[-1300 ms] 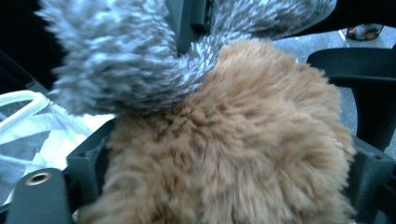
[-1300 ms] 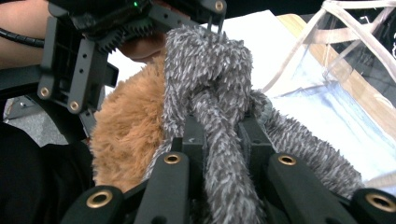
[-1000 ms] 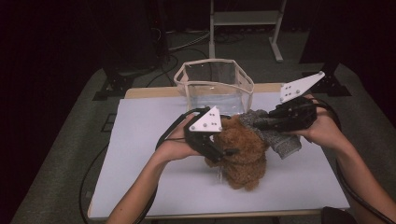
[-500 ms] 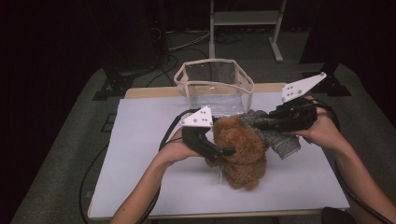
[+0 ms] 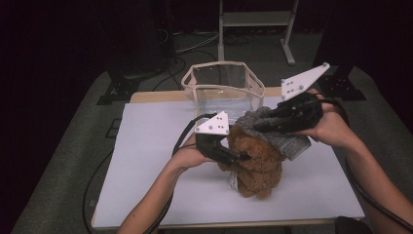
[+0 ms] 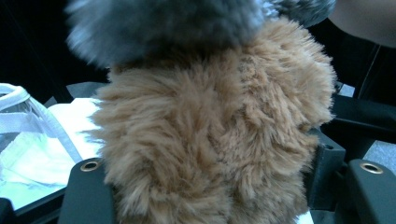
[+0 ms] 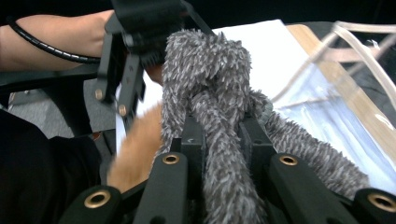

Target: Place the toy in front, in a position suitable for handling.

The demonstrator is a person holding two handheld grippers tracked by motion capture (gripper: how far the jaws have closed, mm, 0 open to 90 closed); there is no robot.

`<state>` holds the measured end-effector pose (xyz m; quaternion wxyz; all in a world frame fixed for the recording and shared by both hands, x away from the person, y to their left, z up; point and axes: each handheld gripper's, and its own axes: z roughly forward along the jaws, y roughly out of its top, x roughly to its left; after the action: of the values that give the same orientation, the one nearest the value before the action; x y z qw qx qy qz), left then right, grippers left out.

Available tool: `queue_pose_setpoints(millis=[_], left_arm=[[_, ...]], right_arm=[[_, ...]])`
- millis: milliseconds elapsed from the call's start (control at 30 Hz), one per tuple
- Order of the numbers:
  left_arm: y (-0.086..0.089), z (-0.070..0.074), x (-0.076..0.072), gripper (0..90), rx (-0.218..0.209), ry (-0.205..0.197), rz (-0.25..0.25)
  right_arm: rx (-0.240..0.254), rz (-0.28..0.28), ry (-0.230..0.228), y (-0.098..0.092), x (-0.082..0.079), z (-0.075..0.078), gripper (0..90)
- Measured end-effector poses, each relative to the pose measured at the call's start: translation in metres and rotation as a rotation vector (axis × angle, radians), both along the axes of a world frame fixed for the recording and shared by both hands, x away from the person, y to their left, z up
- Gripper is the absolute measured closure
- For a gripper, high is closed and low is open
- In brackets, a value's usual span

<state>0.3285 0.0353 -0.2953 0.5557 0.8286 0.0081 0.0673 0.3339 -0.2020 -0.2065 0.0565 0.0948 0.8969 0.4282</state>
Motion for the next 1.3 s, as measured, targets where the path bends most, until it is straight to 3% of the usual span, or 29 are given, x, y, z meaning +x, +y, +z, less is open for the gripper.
queue_pose_setpoints(millis=[133,333,400,633,733,867,967,1100,1200,1300], left_arm=[[0.005,0.001,0.0,32.3,0.003,-0.004,0.01],[0.006,0.001,0.0,33.6,-0.027,0.009,0.016],[0.003,0.002,0.0,33.5,-0.013,0.001,0.007],[0.0,0.004,-0.001,33.3,0.018,-0.007,0.012],[0.003,0.003,0.0,33.3,0.008,0.003,0.017],[0.002,0.005,0.0,33.1,0.006,-0.008,0.025],[0.0,0.006,-0.001,33.0,0.004,-0.01,0.025],[-0.001,0.008,-0.002,33.0,0.01,-0.009,0.022],[-0.004,0.01,-0.004,32.8,0.024,-0.018,0.013],[-0.008,0.011,-0.003,32.2,0.034,-0.025,0.009]], right_arm=[[-0.037,0.024,0.004,0.014,0.004,0.002,74.3],[-0.055,-0.014,0.021,-0.006,0.009,0.008,74.3],[-0.049,-0.019,0.035,-0.011,0.009,0.007,74.3],[-0.054,0.035,0.025,0.015,0.01,0.005,74.1],[-0.054,0.033,0.034,0.021,0.013,0.005,74.1],[-0.051,0.015,0.02,0.008,0.014,0.008,74.0],[-0.04,-0.031,0.026,-0.01,0.014,0.01,74.0],[-0.038,-0.052,0.035,-0.027,0.015,0.008,74.0],[-0.037,-0.049,0.039,-0.031,0.014,0.007,74.0],[-0.036,-0.029,0.042,-0.021,0.014,0.007,74.0]])
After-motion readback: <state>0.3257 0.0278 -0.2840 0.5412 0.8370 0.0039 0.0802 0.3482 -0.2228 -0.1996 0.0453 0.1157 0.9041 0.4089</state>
